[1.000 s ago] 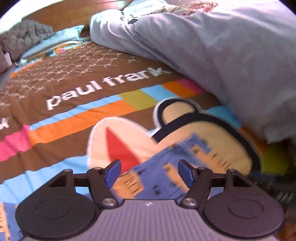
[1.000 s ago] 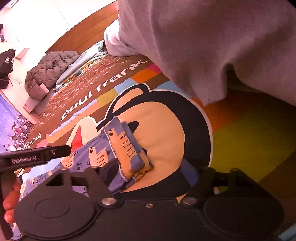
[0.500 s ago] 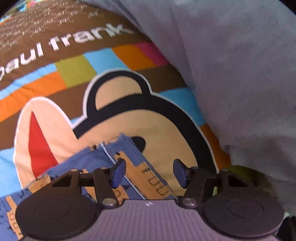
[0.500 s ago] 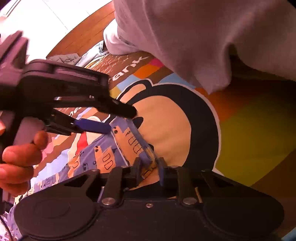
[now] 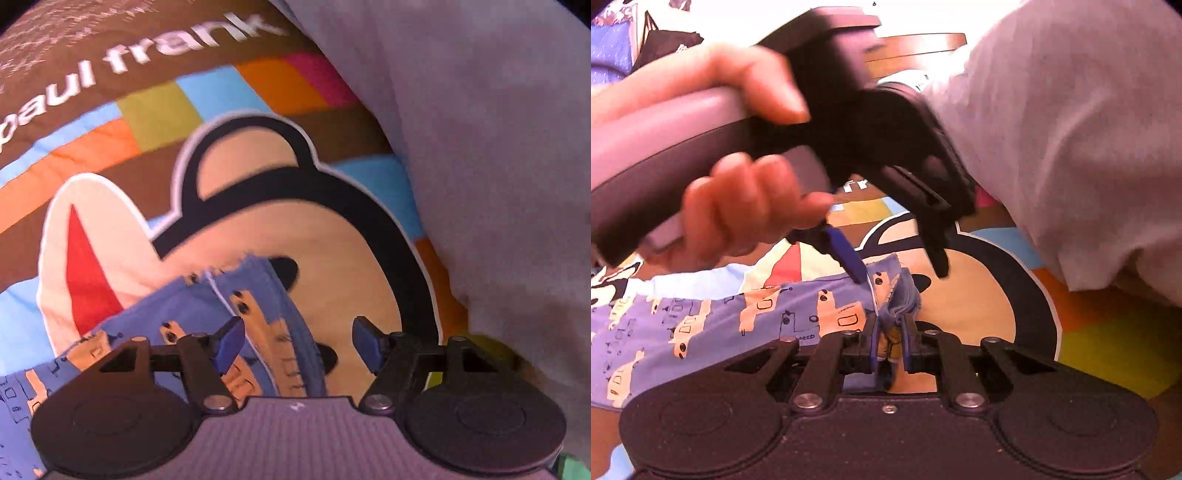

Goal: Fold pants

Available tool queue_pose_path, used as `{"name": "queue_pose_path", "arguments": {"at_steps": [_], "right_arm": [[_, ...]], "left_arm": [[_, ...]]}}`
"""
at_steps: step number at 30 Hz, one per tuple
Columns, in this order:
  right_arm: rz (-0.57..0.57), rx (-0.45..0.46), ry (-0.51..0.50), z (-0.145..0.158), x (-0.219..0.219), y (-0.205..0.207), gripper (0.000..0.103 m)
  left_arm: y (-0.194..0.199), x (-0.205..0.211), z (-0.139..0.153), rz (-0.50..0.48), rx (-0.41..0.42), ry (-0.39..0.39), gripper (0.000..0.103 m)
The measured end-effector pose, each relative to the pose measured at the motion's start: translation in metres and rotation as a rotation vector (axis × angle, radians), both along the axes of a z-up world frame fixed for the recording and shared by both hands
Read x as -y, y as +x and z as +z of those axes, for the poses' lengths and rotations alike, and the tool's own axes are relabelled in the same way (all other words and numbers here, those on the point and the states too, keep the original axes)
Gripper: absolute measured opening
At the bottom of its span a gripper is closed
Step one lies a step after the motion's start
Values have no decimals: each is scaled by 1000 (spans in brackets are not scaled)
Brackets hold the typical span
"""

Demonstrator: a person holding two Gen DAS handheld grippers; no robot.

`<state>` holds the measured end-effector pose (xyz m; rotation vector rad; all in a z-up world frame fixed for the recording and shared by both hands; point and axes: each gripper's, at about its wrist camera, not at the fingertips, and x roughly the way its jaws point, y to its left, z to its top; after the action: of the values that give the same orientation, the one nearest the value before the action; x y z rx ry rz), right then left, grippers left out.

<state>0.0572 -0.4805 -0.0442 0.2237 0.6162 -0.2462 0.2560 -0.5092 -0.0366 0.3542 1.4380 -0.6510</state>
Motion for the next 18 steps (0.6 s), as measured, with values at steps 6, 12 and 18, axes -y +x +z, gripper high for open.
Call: {"name": "queue_pose_path", "arguments": {"at_steps": [6, 12, 18], "right_arm": [[46, -28, -66, -3, -16, 7, 12], [101, -28, -138, -3, -29, 8, 11], [114, -25, -141, -1, -30, 4, 11]], "left_arm": [[-5, 22, -6, -64, 13, 174, 75], [-4, 32, -12, -91, 64, 290, 73], [-4, 32, -13, -95, 71, 320, 48]]}}
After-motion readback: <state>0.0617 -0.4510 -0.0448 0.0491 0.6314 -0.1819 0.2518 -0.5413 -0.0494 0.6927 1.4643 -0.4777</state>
